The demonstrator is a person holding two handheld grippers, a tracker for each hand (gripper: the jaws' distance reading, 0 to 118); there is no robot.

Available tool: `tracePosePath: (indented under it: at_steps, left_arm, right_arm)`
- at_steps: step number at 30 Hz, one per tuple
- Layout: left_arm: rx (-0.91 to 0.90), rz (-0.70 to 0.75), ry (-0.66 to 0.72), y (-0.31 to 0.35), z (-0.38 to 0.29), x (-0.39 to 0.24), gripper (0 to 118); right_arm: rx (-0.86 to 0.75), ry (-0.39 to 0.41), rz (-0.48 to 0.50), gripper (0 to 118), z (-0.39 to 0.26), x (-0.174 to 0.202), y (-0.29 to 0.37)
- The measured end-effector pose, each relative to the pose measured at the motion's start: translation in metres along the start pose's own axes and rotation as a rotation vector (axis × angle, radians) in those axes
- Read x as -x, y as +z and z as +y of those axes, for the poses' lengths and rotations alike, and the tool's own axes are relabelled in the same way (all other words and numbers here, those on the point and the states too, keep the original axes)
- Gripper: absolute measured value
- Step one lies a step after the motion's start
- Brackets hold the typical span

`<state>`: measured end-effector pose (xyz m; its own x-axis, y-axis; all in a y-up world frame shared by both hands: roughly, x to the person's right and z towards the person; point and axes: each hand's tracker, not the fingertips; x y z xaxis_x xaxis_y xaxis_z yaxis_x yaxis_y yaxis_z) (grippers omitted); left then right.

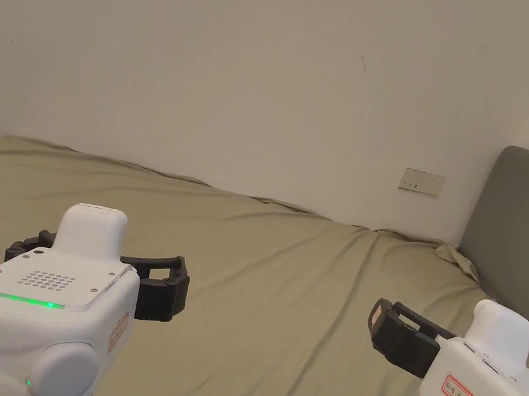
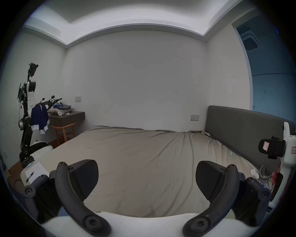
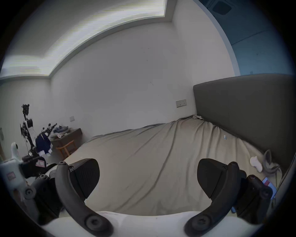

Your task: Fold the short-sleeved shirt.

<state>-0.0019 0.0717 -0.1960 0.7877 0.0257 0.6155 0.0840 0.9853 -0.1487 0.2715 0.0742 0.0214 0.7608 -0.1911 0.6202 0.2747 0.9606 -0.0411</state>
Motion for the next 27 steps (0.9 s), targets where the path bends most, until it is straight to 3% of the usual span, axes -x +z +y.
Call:
tracePosePath:
  at_steps: [17, 27]
  left_arm:
    - [0.03, -0.014, 0.013, -0.004, 0.0, -0.003, 118]
    - [0.034, -0.027, 0.001, -0.002, 0.0, -0.004, 118]
  right_arm:
    - [0.005, 0.077, -0.018, 118, 0.006, 0.009, 0.001]
    - [0.027, 0.207, -0.101, 118, -0.001, 0.019, -0.007]
